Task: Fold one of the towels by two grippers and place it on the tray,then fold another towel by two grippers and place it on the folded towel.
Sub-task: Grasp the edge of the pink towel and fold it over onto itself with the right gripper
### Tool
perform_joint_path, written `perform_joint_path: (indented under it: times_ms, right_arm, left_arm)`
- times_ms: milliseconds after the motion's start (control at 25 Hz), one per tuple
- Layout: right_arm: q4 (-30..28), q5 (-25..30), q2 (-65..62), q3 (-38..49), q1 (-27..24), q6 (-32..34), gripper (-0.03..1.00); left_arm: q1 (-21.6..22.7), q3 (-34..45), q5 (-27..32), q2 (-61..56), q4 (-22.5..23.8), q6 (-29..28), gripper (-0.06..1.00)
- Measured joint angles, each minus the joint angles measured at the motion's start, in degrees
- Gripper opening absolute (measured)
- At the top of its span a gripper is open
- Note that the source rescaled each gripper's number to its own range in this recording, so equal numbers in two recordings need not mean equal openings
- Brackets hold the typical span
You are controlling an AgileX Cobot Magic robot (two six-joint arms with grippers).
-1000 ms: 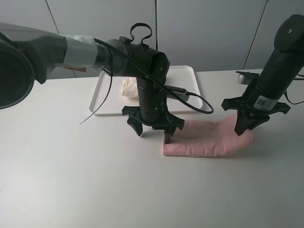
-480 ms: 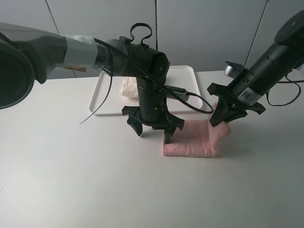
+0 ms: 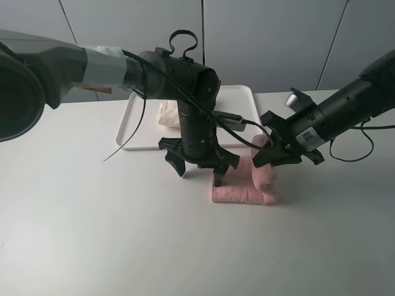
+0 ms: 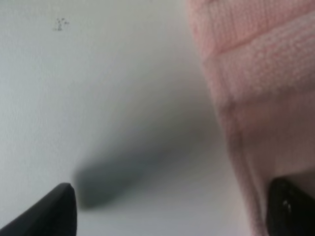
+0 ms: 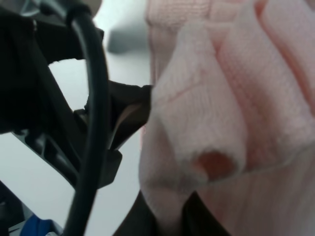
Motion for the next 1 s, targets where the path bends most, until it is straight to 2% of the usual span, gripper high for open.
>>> perform_joint_path:
  times_ms: [200, 600, 800, 1000]
  right_arm:
    - [6.1, -0.1, 1.2, 1.6, 0.0, -4.9, 0.06]
    - [13.1, -0.1, 3.7, 2.0, 0.0, -11.1, 0.06]
    - [14.3, -0.2, 3.7, 2.6, 0.0, -13.2, 0.05]
    - [19.4, -0.7, 3.7, 4.9, 0.0, -17.5, 0.05]
  left_arm:
    - [0.0, 0.0, 0.0, 0.0, 0.0, 0.0, 0.98]
    - [0.0, 0.0, 0.0, 0.0, 0.0, 0.1, 0.98]
    - [0.0, 0.0, 0.0, 0.0, 0.0, 0.2, 0.98]
    - [0.0, 0.0, 0.0, 0.0, -0.3, 1.1, 0.98]
